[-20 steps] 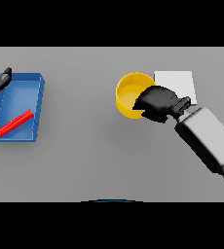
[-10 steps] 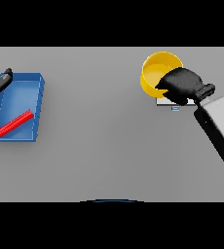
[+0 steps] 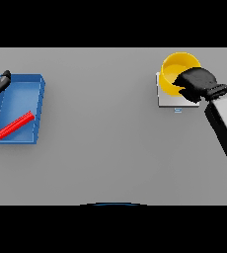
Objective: Pick up the red beaker and tilt it to pour out 1 green nut into yellow bowl. Pick up the yellow bowl and place it on the metallic measuring scale.
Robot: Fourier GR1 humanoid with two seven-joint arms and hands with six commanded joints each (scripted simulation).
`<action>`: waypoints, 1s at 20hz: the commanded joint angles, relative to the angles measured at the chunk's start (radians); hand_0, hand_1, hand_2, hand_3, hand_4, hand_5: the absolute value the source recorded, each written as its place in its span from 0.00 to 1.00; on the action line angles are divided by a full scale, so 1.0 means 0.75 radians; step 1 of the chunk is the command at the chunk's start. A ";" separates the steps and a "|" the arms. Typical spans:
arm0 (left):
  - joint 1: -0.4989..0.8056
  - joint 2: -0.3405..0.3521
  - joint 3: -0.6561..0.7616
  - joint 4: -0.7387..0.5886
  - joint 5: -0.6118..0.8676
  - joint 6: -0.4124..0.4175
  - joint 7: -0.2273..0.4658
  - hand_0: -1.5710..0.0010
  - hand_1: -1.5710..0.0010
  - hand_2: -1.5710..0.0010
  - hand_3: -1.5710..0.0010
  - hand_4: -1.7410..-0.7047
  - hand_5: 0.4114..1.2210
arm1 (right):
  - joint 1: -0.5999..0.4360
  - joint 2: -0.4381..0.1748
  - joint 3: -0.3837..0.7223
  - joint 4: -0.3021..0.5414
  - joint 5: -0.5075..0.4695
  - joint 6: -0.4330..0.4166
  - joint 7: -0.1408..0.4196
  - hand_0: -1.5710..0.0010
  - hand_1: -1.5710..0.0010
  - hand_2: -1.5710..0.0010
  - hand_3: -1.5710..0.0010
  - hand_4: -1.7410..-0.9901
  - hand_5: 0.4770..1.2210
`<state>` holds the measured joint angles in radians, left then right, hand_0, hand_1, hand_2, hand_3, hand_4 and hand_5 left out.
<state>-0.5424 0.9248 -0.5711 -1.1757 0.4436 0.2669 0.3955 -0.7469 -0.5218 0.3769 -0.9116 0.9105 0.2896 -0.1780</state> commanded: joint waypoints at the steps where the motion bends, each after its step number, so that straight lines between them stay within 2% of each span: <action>1: -0.007 -0.003 -0.002 0.005 -0.002 -0.002 0.008 1.00 1.00 1.00 1.00 0.98 0.37 | -0.013 0.010 -0.010 0.046 -0.002 -0.014 -0.016 0.00 0.00 0.08 0.18 0.00 1.00; 6: 0.000 0.002 -0.002 -0.004 -0.001 0.003 0.011 1.00 1.00 1.00 1.00 0.98 0.37 | -0.038 0.041 -0.046 0.175 -0.013 -0.014 -0.044 0.01 0.00 0.11 0.10 0.00 1.00; 9: 0.010 0.006 -0.002 -0.002 -0.001 -0.006 -0.004 1.00 1.00 1.00 1.00 0.98 0.37 | -0.046 0.070 -0.058 0.208 -0.017 0.014 -0.038 0.10 0.00 0.13 0.05 0.00 1.00; 10: 0.013 0.003 -0.005 -0.009 -0.004 0.005 0.000 1.00 1.00 1.00 1.00 0.98 0.37 | -0.042 0.056 -0.063 0.228 -0.013 0.007 -0.079 0.11 0.00 0.12 0.09 0.00 1.00; 11: 0.005 -0.002 -0.011 -0.001 -0.010 0.004 0.016 1.00 1.00 1.00 1.00 0.98 0.37 | -0.044 0.053 -0.064 0.226 -0.008 0.021 -0.063 0.11 0.00 0.12 0.13 0.00 1.00; 12: 0.007 0.007 -0.002 0.000 -0.004 -0.004 0.000 1.00 1.00 1.00 1.00 0.98 0.38 | -0.041 0.054 -0.073 0.213 -0.017 0.038 -0.058 0.15 0.07 0.09 0.24 0.00 1.00; 13: 0.001 -0.003 -0.003 0.019 -0.006 -0.010 -0.004 1.00 1.00 1.00 1.00 0.98 0.38 | -0.038 0.054 -0.083 0.207 -0.024 0.043 -0.069 0.28 0.16 0.15 0.33 0.05 1.00; 14: 0.004 -0.011 -0.006 0.027 -0.008 -0.011 -0.014 1.00 1.00 1.00 1.00 0.97 0.38 | -0.042 0.059 -0.088 0.213 -0.027 0.054 -0.060 0.43 0.27 0.24 0.40 0.11 0.89; 16: -0.004 -0.018 -0.004 0.032 -0.003 -0.020 -0.015 1.00 1.00 1.00 1.00 0.97 0.39 | -0.036 0.063 -0.093 0.221 -0.032 0.061 -0.039 0.63 0.47 0.42 0.53 0.20 0.72; 18: -0.014 -0.013 -0.001 0.034 -0.003 -0.022 -0.011 1.00 1.00 1.00 1.00 0.98 0.38 | -0.054 0.062 -0.090 0.248 -0.023 0.066 -0.035 0.76 0.63 0.56 0.61 0.27 0.61; 20: -0.036 -0.035 -0.008 0.063 -0.013 -0.028 -0.009 1.00 1.00 1.00 1.00 0.98 0.37 | -0.050 0.036 -0.068 0.229 -0.010 0.086 -0.071 0.85 0.76 0.67 0.67 0.32 0.54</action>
<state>-0.5694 0.8983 -0.5769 -1.1283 0.4341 0.2459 0.3887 -0.7848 -0.4949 0.3256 -0.7402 0.9033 0.3540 -0.2317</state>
